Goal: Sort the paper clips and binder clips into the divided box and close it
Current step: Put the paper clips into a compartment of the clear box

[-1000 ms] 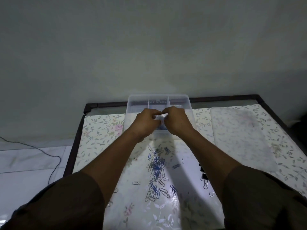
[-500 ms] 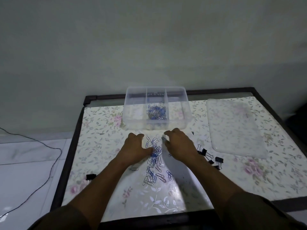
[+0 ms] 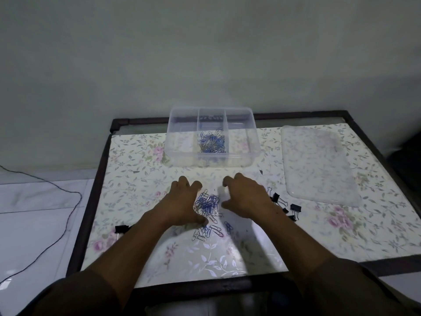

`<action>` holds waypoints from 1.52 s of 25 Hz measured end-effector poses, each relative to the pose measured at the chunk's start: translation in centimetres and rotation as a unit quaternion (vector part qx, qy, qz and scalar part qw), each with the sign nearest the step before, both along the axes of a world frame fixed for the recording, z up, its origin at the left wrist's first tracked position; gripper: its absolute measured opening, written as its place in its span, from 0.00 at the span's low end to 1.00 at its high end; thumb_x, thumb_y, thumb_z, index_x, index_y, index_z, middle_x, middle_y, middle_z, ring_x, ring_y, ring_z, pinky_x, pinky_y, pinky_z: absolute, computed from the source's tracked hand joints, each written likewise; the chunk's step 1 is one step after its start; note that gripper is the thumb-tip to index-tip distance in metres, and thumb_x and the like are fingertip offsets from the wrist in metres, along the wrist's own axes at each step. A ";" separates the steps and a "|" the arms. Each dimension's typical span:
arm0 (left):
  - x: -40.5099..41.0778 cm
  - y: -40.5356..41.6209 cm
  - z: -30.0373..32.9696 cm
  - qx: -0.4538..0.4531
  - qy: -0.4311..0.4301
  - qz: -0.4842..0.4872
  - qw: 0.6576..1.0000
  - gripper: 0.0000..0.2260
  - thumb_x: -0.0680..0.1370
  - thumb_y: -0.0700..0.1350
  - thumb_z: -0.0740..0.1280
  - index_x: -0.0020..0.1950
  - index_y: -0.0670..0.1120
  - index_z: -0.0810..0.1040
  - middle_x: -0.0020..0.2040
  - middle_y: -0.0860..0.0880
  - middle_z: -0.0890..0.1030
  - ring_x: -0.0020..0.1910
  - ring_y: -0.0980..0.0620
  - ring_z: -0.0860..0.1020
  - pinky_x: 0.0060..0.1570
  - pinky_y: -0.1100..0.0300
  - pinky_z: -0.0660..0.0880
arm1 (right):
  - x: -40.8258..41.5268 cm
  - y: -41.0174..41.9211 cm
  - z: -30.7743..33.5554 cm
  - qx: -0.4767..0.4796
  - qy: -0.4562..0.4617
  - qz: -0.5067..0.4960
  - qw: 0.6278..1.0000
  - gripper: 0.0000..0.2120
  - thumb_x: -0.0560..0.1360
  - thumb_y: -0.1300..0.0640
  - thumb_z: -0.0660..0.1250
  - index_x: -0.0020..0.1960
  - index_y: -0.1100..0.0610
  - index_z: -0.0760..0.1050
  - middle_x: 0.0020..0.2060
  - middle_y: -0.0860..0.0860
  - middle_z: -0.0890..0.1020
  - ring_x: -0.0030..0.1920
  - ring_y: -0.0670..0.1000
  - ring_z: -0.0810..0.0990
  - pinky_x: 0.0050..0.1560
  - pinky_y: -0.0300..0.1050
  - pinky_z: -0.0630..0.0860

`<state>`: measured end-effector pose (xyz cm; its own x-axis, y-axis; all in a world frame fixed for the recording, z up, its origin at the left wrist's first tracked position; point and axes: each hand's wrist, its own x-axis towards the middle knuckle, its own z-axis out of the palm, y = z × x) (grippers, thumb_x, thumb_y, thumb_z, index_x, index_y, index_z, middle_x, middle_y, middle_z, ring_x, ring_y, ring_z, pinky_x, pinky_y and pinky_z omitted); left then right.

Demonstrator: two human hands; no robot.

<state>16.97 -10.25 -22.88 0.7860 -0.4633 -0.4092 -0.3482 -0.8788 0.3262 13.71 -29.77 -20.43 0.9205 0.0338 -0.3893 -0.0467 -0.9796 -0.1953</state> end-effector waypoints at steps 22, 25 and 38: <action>1.6 -2.4 3.4 -0.277 -0.028 0.170 0.945 0.09 0.69 0.37 0.75 0.47 0.46 0.87 0.39 0.50 0.85 0.39 0.53 0.83 0.36 0.67 0.74 | 2.1 1.4 2.4 0.287 -0.074 -0.170 0.940 0.09 0.68 0.67 0.77 0.46 0.57 0.86 0.39 0.55 0.87 0.40 0.51 0.88 0.45 0.49 0.85; 4.5 -3.7 5.7 -0.311 -0.043 0.185 0.931 0.10 0.69 0.38 0.76 0.48 0.47 0.87 0.40 0.50 0.85 0.40 0.54 0.82 0.37 0.67 0.75 | 5.5 0.3 5.0 0.266 -0.110 -0.156 0.945 0.09 0.68 0.66 0.78 0.46 0.57 0.85 0.41 0.55 0.87 0.42 0.52 0.87 0.47 0.48 0.85; 10.5 -6.3 7.7 -0.464 0.153 0.391 0.780 0.12 0.75 0.28 0.61 0.52 0.39 0.79 0.49 0.41 0.78 0.49 0.44 0.77 0.47 0.50 0.80 | 10.9 -0.7 3.4 0.319 -0.182 -0.237 0.899 0.15 0.73 0.69 0.72 0.58 0.60 0.84 0.54 0.57 0.86 0.53 0.55 0.86 0.60 0.50 0.82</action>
